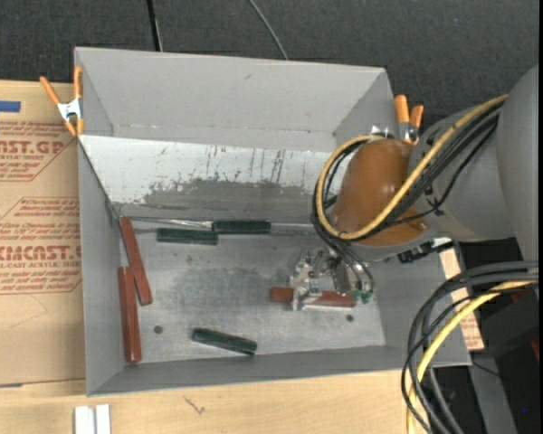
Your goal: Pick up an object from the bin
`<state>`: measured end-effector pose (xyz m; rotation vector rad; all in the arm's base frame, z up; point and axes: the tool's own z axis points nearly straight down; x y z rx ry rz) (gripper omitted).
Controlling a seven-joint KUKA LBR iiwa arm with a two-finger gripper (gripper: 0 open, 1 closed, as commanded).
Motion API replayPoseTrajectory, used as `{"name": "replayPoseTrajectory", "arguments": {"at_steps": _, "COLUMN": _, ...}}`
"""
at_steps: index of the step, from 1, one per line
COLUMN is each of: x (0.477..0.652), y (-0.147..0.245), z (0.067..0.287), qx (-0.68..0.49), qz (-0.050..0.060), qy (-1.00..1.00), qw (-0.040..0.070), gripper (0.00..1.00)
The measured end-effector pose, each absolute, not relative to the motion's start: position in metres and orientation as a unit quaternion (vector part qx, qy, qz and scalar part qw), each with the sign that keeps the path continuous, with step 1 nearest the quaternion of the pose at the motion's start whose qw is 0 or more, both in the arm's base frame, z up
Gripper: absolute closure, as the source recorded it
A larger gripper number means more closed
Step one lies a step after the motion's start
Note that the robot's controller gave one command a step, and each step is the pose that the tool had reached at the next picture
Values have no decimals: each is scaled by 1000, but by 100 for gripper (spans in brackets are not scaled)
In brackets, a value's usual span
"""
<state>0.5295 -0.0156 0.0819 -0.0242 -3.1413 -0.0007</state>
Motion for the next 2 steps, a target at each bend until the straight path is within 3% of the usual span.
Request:
{"name": "replayPoseTrajectory", "arguments": {"at_steps": 1, "x": 530, "y": -16, "z": 82, "qx": -8, "qz": 0, "qy": -1000, "qw": 0, "gripper": 100}}
{"name": "replayPoseTrajectory", "arguments": {"at_steps": 2, "x": 531, "y": -7, "z": 220, "qx": 9, "qz": 0, "qy": -1000, "qw": -1, "gripper": 100}}
